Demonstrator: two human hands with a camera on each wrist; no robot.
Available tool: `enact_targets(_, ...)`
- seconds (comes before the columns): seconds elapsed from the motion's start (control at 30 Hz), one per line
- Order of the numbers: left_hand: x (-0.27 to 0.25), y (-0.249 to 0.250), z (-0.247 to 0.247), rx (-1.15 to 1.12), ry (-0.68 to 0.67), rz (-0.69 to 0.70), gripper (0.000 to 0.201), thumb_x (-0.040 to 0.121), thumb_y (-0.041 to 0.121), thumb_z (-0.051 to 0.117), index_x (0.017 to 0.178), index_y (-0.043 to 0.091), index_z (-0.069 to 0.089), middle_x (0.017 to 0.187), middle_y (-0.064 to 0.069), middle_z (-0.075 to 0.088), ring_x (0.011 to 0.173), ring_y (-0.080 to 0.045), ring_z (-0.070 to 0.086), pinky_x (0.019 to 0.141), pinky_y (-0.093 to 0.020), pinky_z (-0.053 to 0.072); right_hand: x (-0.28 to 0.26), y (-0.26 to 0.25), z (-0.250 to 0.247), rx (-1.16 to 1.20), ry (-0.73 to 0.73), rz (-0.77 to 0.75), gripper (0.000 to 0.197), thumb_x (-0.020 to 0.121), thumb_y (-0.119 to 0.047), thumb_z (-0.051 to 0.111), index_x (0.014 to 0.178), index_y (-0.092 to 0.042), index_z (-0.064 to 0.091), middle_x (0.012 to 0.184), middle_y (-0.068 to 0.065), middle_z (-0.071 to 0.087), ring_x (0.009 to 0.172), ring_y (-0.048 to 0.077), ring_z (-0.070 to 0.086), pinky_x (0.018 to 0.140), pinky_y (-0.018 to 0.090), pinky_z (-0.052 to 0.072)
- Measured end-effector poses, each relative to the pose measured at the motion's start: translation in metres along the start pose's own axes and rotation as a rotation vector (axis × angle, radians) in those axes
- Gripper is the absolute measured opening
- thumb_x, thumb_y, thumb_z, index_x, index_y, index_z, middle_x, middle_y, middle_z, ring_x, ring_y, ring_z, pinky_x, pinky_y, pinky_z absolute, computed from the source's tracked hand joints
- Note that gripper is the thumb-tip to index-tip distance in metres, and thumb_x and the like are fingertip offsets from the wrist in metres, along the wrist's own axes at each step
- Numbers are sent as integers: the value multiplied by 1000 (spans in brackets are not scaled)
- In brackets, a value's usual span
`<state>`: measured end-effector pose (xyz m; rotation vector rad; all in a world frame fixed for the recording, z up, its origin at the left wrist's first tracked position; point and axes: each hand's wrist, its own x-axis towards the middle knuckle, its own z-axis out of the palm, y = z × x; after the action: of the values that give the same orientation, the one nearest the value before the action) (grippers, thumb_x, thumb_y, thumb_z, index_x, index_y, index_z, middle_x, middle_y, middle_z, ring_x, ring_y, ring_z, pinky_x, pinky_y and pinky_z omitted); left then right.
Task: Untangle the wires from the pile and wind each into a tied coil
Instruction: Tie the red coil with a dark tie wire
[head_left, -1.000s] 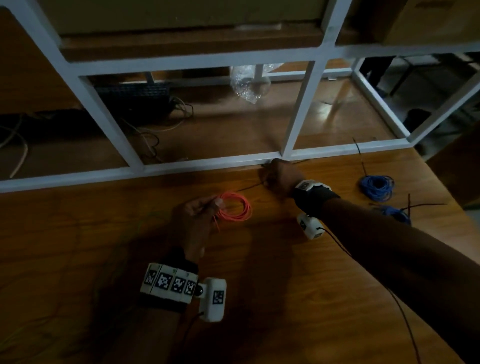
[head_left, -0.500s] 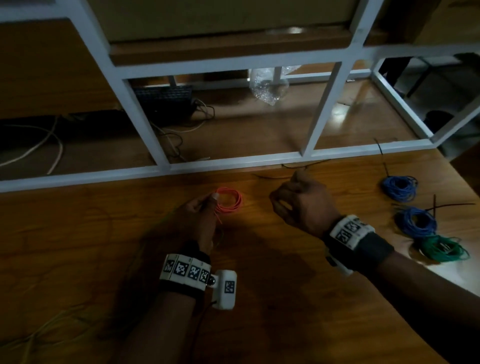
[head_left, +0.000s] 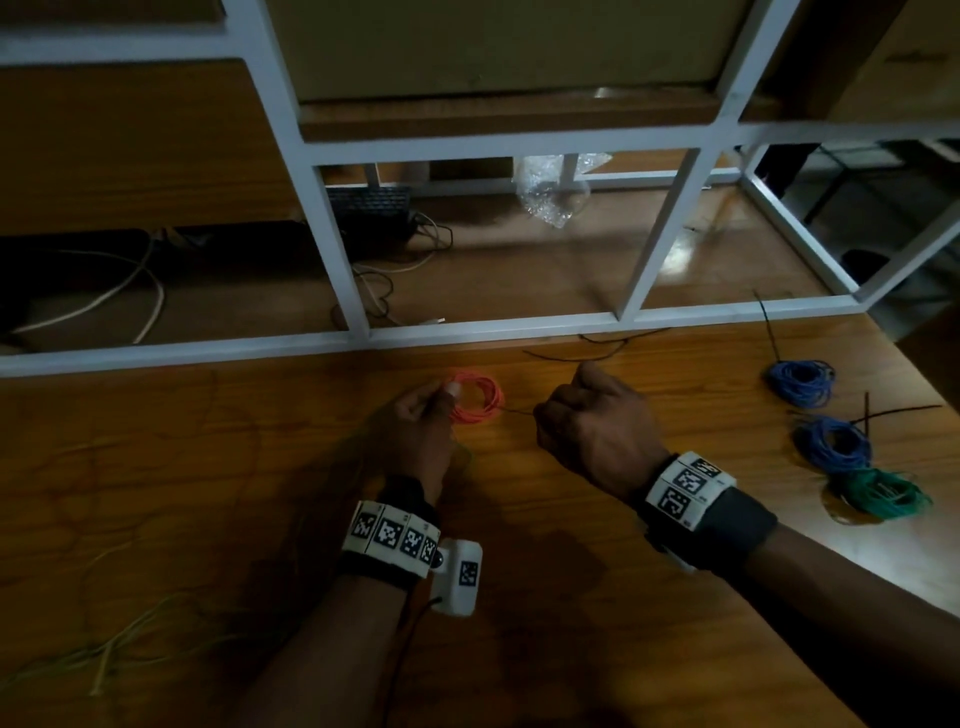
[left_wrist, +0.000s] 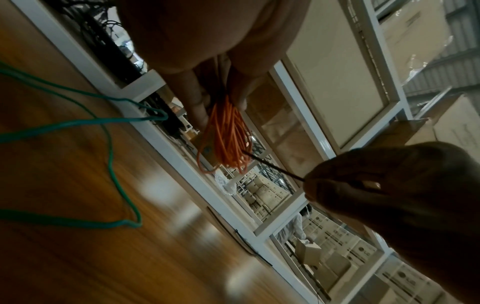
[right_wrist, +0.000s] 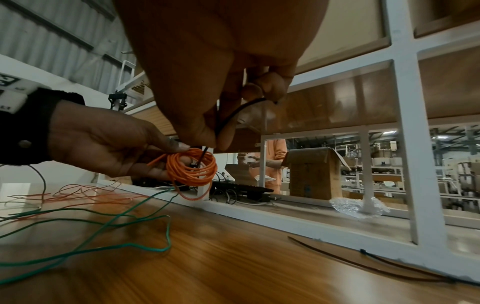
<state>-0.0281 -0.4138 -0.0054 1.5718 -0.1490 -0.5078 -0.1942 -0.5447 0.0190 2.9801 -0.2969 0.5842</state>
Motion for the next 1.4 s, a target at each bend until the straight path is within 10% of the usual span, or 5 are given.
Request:
enact_targets(0.5, -17, -3, 13, -191, -220, -349, 1, 89, 17, 71, 88, 17, 70, 66, 11, 73, 58, 3, 67, 51, -14, 50, -3, -34, 15, -97, 196, 15, 13, 87, -26, 73, 80, -15, 70, 81, 3, 68, 91, 30, 49, 68, 39, 42)
enact_targets(0.63, -14, 2, 19, -218, -177, -352, 23, 82, 19, 78, 104, 20, 74, 99, 0, 77, 89, -11, 72, 62, -22, 54, -5, -31, 12, -96, 187, 50, 9, 87, -25, 72, 88, -16, 73, 93, 2, 72, 100, 32, 51, 74, 41, 37)
enact_targets(0.9, -9, 7, 20, -283, -79, -305, 30, 81, 14, 77, 110, 20, 72, 106, -3, 75, 96, -17, 70, 73, -30, 58, -18, -17, -10, 443, 157, 388, 82, 76, -56, 82, 144, -21, 53, 137, -2, 59, 121, 24, 53, 91, 39, 47)
enact_targets(1.13, -4, 4, 5, -328, -50, -265, 26, 84, 11, 74, 107, 22, 70, 113, -9, 72, 107, -20, 67, 92, -37, 54, -44, -40, -15, 800, 193, 637, 17, 77, -31, 88, 91, -26, 80, 97, -19, 74, 87, 3, 70, 63, 30, 57)
enact_targets(1.4, -12, -5, -14, -244, -87, -194, 31, 82, 17, 77, 113, 21, 71, 104, 2, 75, 99, -10, 68, 93, -38, 55, -30, -91, -9, 954, 362, 777, 20, 77, -21, 89, 96, -18, 82, 91, -11, 78, 80, 5, 74, 63, 26, 58)
